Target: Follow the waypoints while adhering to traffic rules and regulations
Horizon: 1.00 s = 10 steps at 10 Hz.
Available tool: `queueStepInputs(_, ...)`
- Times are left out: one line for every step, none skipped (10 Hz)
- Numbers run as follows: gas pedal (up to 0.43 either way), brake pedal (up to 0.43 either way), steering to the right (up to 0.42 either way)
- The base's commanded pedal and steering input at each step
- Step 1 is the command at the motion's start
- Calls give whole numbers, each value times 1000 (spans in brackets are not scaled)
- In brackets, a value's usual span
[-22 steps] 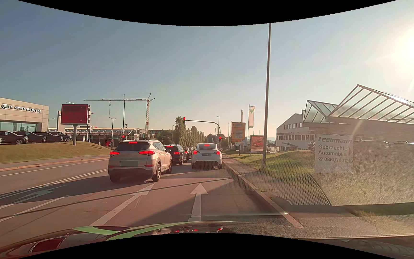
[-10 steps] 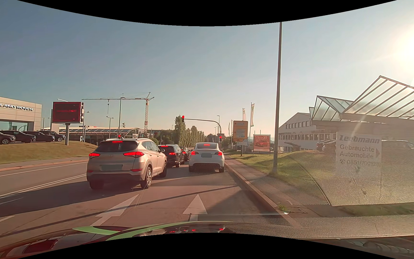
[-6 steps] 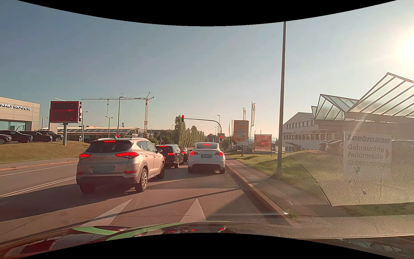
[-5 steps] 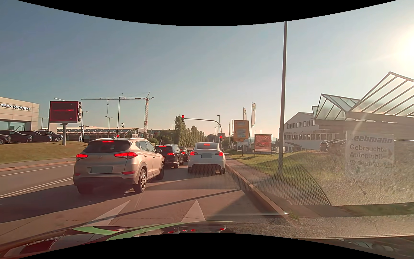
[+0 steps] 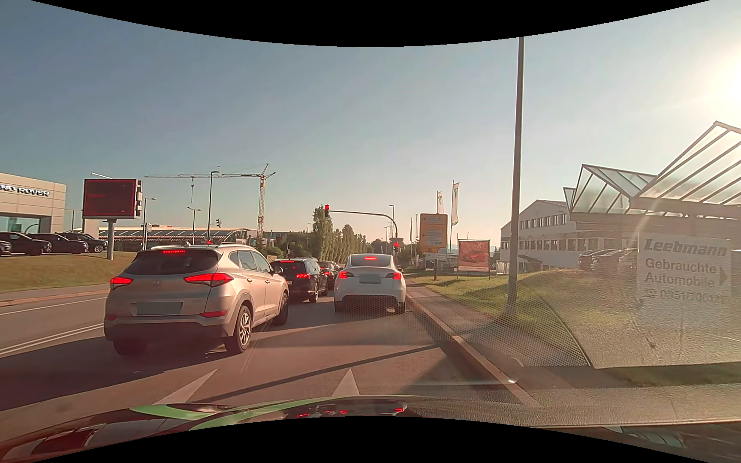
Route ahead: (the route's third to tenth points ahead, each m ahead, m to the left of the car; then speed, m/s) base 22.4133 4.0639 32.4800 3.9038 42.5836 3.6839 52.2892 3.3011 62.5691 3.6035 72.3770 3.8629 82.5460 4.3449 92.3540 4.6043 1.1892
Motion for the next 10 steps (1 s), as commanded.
queueStepInputs(0, 0, -4)
queueStepInputs(0, 0, -4)
queueStepInputs(0, 0, -4)
queueStepInputs(0, 0, -4)
queueStepInputs(0, 0, -4)
queueStepInputs(0, 0, -4)
queueStepInputs(0, 0, -4)
queueStepInputs(0, 0, -3)
queueStepInputs(0, 0, -2)
queueStepInputs(0, 0, -2)
